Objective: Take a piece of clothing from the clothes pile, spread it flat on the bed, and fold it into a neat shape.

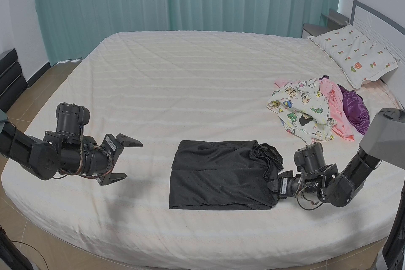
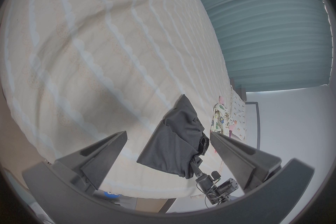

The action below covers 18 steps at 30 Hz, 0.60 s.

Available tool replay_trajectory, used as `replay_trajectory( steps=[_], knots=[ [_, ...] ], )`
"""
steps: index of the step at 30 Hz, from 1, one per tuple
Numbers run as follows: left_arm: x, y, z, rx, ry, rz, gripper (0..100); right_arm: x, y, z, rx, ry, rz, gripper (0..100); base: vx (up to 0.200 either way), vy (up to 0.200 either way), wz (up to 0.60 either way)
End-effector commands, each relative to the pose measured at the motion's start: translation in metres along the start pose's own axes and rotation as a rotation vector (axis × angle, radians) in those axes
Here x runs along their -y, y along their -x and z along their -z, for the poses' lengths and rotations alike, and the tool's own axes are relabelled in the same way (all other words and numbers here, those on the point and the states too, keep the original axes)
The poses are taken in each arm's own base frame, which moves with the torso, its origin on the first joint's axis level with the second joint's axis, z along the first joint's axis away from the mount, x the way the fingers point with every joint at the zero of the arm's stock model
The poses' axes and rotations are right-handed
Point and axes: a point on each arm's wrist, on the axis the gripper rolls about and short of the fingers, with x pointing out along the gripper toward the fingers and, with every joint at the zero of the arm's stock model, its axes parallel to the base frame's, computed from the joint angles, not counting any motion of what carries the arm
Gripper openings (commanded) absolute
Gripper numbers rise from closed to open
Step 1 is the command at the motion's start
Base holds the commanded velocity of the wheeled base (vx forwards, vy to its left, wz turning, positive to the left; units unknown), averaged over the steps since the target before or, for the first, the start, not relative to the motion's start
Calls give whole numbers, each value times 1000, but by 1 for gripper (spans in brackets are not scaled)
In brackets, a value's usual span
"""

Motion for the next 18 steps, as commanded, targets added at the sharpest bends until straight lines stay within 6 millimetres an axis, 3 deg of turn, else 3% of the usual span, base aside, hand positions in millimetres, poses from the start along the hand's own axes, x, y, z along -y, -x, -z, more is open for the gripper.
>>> replay_trajectory(
  steps=[1,11,18],
  knots=[
    [-1,-1,0,-3,2,-4,100,20,9,-6,10,-42,34,100,0,0,0],
    [-1,-1,0,-5,3,-5,100,45,22,3,-18,-82,85,100,0,0,0],
    [-2,-2,0,-6,4,-7,100,37,54,-14,54,-166,-44,100,0,0,0]
  ],
)
